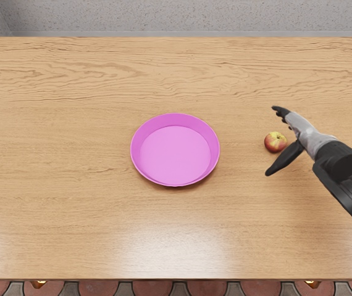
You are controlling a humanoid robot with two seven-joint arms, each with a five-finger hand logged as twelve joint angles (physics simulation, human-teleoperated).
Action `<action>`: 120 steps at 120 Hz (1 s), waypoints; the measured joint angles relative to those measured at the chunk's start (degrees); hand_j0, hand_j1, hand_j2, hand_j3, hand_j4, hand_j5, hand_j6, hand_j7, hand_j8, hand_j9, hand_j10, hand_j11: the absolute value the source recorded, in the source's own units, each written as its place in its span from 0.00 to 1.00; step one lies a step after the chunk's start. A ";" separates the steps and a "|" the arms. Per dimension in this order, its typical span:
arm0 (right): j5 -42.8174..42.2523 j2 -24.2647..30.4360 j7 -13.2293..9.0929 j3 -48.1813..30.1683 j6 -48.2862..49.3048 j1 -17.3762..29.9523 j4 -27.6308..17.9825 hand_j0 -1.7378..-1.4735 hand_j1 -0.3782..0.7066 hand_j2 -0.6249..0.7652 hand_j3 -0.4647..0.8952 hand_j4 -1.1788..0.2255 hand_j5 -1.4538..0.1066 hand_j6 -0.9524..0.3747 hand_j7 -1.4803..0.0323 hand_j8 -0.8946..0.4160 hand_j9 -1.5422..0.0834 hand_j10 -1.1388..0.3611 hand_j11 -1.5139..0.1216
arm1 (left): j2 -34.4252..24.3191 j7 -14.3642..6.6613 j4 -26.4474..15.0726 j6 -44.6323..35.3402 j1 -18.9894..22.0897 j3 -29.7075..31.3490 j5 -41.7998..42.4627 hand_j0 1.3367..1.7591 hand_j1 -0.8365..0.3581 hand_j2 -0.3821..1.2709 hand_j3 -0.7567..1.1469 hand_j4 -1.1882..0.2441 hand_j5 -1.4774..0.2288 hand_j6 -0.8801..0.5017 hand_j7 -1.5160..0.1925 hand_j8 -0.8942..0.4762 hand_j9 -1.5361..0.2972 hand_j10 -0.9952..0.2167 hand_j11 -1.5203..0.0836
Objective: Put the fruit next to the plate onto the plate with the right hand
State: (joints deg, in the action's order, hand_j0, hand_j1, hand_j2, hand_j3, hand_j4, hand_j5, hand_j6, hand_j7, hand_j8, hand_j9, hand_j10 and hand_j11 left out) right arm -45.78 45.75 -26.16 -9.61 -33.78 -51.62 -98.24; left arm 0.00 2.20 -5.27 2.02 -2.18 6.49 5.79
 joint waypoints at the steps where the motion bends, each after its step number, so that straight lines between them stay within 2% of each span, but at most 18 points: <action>1: 0.06 -0.21 -0.31 0.60 -0.10 -0.53 0.04 0.30 0.07 0.45 0.34 0.81 0.90 0.69 0.94 0.65 0.92 0.73 0.89 | 0.00 0.00 0.00 0.00 0.03 0.00 0.00 0.76 0.76 0.26 0.40 0.67 0.69 0.47 0.71 0.48 0.67 0.63 0.76; 15: 2.58 -2.48 -5.07 8.18 -0.87 -8.39 0.36 0.30 0.07 0.45 0.34 0.81 0.90 0.68 0.94 0.65 0.92 0.73 0.89 | 0.00 0.00 0.00 0.00 0.07 0.00 0.00 0.76 0.76 0.26 0.40 0.67 0.69 0.47 0.71 0.48 0.67 0.63 0.76; 23: 6.37 -3.91 -6.85 12.45 -1.04 -13.94 0.43 0.30 0.07 0.45 0.34 0.81 0.90 0.68 0.94 0.65 0.92 0.73 0.89 | 0.00 0.00 0.00 0.00 0.03 0.00 0.00 0.76 0.76 0.26 0.40 0.67 0.69 0.47 0.71 0.48 0.67 0.63 0.76; 39: 15.94 -7.96 -8.29 24.16 -1.18 -27.24 0.52 0.30 0.07 0.44 0.34 0.81 0.90 0.68 0.94 0.65 0.91 0.73 0.89 | 0.00 0.00 0.00 0.00 0.02 0.01 0.00 0.76 0.76 0.26 0.40 0.67 0.69 0.47 0.71 0.48 0.67 0.63 0.76; 55: 21.52 -9.59 -8.69 31.65 -1.22 -35.30 0.75 0.30 0.07 0.44 0.34 0.81 0.90 0.68 0.94 0.65 0.91 0.73 0.89 | 0.00 0.00 0.00 0.00 0.03 0.01 0.00 0.76 0.76 0.26 0.40 0.67 0.69 0.47 0.71 0.48 0.67 0.63 0.76; 79: 25.20 -11.01 -8.82 37.06 -1.23 -39.04 3.19 0.30 0.07 0.44 0.34 0.81 0.90 0.68 0.94 0.65 0.91 0.73 0.89 | 0.00 0.00 0.00 0.00 0.03 0.01 0.01 0.76 0.76 0.26 0.40 0.67 0.69 0.47 0.71 0.48 0.67 0.63 0.76; 102: 27.06 -12.80 -8.84 38.69 -1.23 -39.36 7.45 0.30 0.07 0.44 0.34 0.81 0.90 0.68 0.94 0.65 0.92 0.73 0.89 | 0.00 0.00 0.00 0.00 0.04 0.01 0.01 0.76 0.76 0.26 0.40 0.67 0.69 0.47 0.71 0.48 0.67 0.63 0.76; 120: 31.03 -16.36 -8.84 39.78 -1.23 -39.10 9.18 0.30 0.07 0.44 0.34 0.81 0.90 0.69 0.94 0.65 0.92 0.73 0.89 | 0.00 0.00 0.00 0.00 0.07 0.01 0.00 0.76 0.76 0.26 0.40 0.67 0.69 0.47 0.71 0.48 0.67 0.63 0.76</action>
State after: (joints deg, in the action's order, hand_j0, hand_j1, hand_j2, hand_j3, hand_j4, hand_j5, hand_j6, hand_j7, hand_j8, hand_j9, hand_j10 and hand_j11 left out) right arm -14.75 29.39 -35.00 30.17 -35.01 -90.71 -89.06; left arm 0.00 2.20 -5.27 2.02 -2.11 6.50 5.79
